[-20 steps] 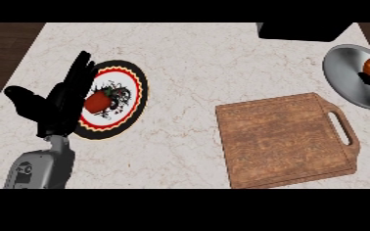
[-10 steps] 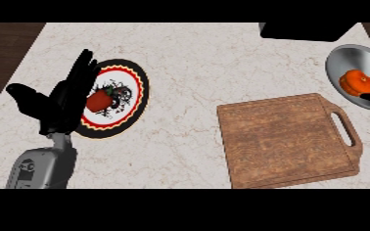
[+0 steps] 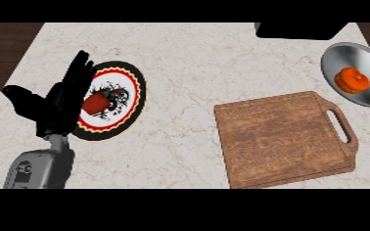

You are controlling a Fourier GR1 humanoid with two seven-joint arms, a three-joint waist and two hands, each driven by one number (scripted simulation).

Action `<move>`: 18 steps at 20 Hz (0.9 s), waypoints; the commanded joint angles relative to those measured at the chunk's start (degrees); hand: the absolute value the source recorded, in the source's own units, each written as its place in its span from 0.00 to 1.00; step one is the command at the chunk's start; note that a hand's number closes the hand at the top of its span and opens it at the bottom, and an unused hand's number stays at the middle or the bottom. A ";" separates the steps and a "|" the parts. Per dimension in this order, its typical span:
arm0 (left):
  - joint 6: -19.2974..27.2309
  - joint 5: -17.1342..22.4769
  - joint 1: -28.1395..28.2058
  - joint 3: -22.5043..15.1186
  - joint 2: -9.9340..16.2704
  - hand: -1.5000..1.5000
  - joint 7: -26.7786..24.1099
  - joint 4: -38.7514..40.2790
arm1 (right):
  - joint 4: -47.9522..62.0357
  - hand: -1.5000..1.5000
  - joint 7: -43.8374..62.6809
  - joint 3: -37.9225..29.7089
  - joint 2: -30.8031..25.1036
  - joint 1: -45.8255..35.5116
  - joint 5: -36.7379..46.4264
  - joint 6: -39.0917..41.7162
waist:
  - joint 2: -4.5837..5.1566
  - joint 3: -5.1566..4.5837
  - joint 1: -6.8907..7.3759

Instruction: Pick the squash from the cutting board and place it in the pan

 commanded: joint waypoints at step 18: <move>-0.31 0.69 2.19 0.97 0.17 0.50 -0.66 -1.33 | 0.60 0.00 -10.43 -9.46 -12.90 15.34 -11.87 32.73 | -0.75 0.16 -1.72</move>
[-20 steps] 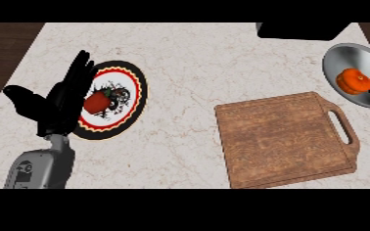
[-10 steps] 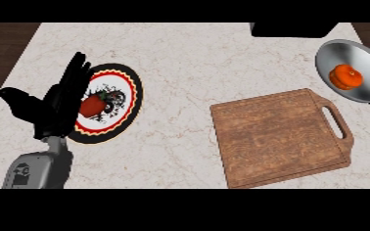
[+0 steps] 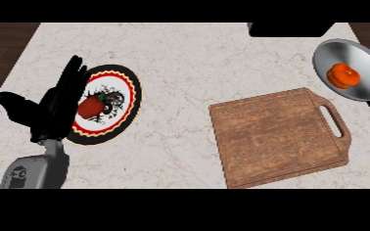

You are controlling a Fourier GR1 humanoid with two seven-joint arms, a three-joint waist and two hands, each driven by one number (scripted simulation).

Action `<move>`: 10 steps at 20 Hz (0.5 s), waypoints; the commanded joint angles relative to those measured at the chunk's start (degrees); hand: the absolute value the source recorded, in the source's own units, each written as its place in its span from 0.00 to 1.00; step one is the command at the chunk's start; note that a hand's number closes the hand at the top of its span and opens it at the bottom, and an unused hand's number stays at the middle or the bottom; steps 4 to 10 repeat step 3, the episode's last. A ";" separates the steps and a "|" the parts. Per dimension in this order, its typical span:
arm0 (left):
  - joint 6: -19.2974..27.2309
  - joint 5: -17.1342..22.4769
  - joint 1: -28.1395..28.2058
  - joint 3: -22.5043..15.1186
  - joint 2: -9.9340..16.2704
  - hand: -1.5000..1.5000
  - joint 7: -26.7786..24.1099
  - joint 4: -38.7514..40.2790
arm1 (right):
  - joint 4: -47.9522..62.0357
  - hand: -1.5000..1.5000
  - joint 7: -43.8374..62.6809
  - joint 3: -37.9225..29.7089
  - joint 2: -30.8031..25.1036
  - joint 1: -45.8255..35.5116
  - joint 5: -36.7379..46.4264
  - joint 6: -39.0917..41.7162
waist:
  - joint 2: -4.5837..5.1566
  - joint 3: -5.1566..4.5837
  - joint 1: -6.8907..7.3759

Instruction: Pick the squash from the cutting board and place it in the pan

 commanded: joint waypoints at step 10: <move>-0.74 1.06 -0.14 1.24 1.39 0.50 1.32 -1.06 | -1.53 0.00 -7.22 0.06 -0.42 4.56 -0.92 7.77 | -0.26 0.02 0.32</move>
